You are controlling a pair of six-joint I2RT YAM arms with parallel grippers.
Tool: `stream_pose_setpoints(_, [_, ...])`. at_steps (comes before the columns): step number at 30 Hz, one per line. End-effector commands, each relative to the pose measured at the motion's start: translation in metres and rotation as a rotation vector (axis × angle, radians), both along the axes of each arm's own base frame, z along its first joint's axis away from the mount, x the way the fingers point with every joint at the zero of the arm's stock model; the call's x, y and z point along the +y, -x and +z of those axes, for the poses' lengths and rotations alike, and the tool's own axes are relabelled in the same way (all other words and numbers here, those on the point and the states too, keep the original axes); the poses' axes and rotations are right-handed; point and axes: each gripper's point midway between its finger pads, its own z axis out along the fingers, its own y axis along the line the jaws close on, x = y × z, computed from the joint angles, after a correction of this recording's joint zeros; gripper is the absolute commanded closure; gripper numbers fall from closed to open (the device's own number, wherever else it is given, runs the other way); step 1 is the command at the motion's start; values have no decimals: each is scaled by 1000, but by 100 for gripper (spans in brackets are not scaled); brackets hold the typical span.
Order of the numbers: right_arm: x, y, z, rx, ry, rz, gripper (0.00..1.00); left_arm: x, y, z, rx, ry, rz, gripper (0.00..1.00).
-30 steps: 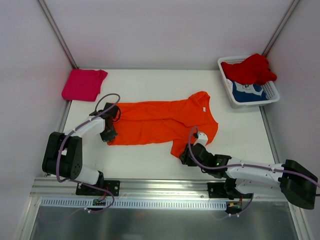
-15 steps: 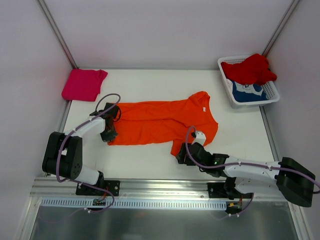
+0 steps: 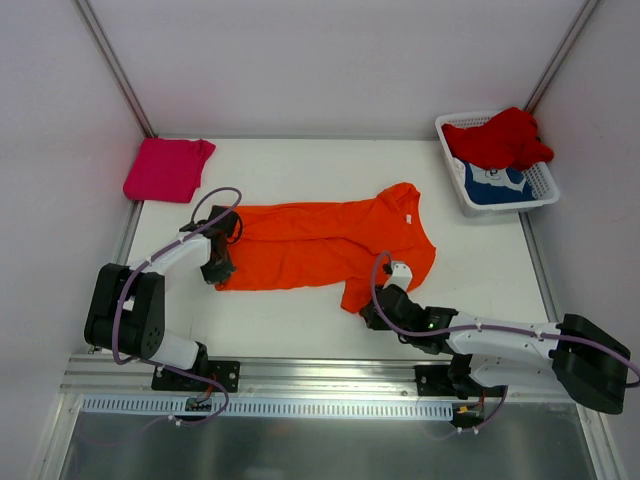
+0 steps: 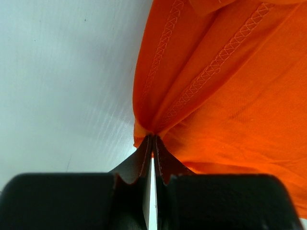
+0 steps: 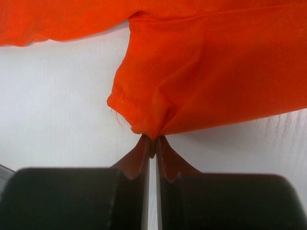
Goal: Fold and stack the t-shirts
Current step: Fold the tshirt
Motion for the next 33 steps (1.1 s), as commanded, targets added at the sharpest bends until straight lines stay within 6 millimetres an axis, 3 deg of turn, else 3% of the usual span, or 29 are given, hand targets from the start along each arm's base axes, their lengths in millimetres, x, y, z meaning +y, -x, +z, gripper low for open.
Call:
stream_pose_setpoints(1, [7,-9,22,-53,-41,-18,100,-1,-2,7,-8,-15,2,100])
stream_pose_setpoints(6, [6,-13,36,-84,-50,-25,100,-3,-5,12,-28,-11,-3,100])
stream_pose_setpoints(12, [1,-18,56,-124,-33,-31,100,-3,-13,31,-90,-15,-7,100])
stream_pose_setpoints(23, [-9,-31,89,-189,2,-44,100,1,-31,89,-235,-22,-1,100])
stream_pose_setpoints(33, [-39,-54,114,-230,40,-112,100,14,-36,107,-288,-51,39,100])
